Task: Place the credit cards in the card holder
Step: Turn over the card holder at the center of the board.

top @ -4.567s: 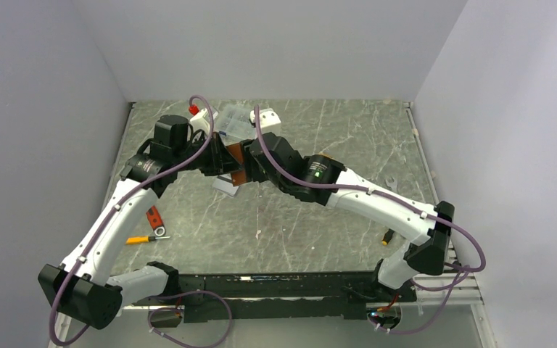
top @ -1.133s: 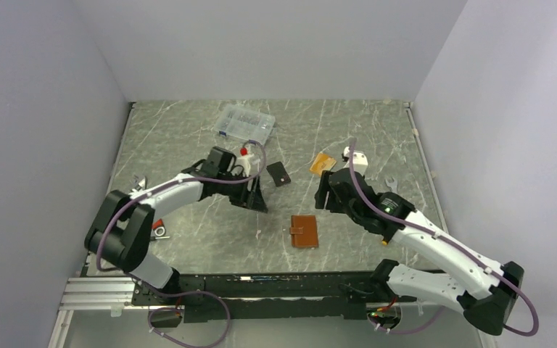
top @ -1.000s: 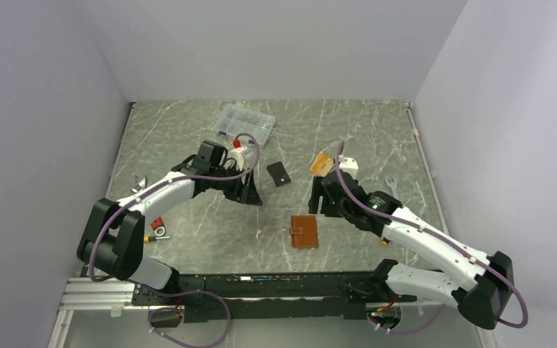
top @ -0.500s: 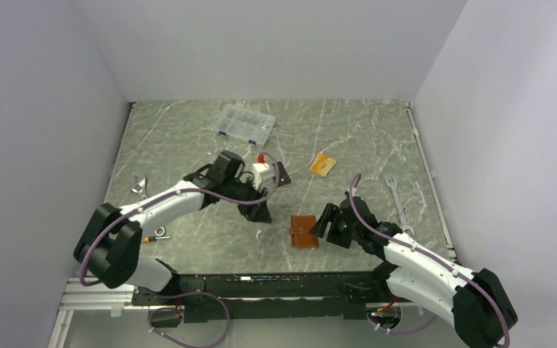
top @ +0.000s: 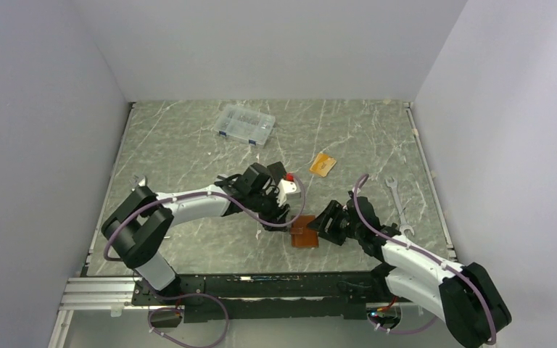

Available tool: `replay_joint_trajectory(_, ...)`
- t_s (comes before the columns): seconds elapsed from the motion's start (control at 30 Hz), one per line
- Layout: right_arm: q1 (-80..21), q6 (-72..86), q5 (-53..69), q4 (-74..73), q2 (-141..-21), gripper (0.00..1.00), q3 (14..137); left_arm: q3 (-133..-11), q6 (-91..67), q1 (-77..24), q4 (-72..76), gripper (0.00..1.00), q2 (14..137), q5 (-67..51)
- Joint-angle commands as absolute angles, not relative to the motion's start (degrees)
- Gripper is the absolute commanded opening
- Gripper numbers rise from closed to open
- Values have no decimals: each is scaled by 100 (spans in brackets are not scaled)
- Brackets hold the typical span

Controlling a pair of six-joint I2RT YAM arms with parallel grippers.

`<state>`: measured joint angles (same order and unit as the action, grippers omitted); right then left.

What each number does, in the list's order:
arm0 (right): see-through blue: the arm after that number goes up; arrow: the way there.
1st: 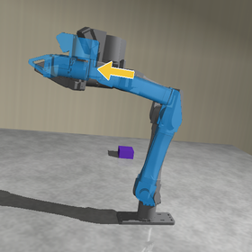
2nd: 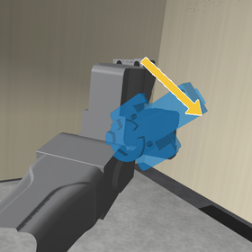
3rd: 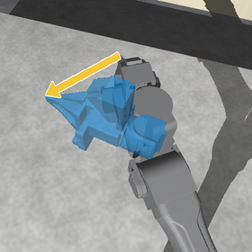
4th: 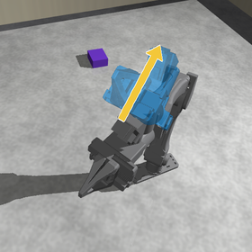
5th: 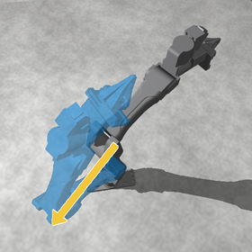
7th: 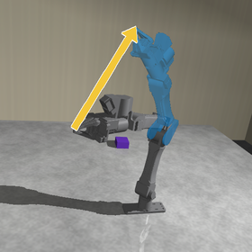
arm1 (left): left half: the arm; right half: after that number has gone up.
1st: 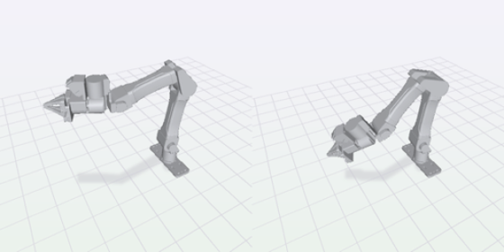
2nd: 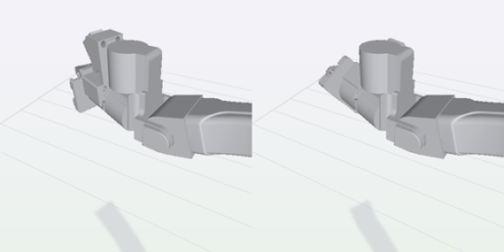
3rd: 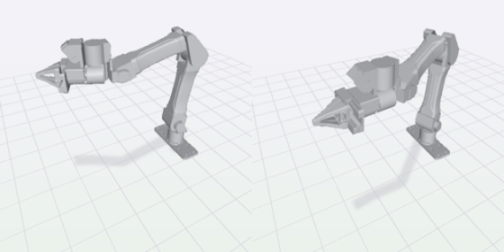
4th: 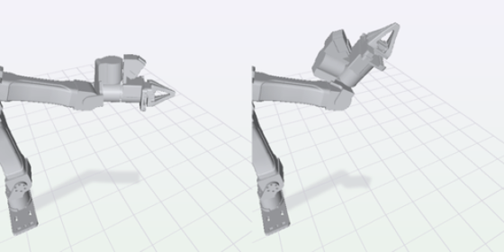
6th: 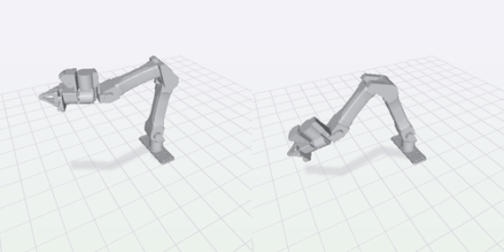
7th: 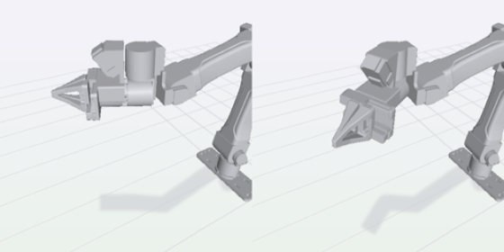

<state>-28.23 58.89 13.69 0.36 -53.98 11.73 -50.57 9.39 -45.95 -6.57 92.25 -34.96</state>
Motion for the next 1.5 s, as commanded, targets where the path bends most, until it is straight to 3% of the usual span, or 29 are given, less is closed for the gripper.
replay_joint_trajectory(0.0, -2726, 5926, 1548, 459, -5484, 63, 978, -5487, 1238, -4841, -230, 50, 9499, -3262)
replay_joint_trajectory(0.53, -2320, 6187, 2004, 1484, -5809, 57, 484, -4917, 3093, -5569, -47, 46, 9486, -2064)
replay_joint_trajectory(1.17, -2277, 6618, 3215, 3451, -5941, 51, 417, -5105, 3007, -5862, 458, 45, 10072, -1863)
replay_joint_trajectory(1.33, -2283, 6224, 3020, 2502, -5755, 37, 698, -5084, 2911, -5873, 469, 44, 9991, -1827)
replay_joint_trajectory(1.4, -2283, 5851, 2733, 1648, -5455, 24, 947, -5137, 2841, -5852, 315, 45, 9869, -1815)
replay_joint_trajectory(1.47, -2280, 5389, 2250, 567, -5098, 5, 1332, -5238, 2730, -5770, 63, 46, 9691, -1842)
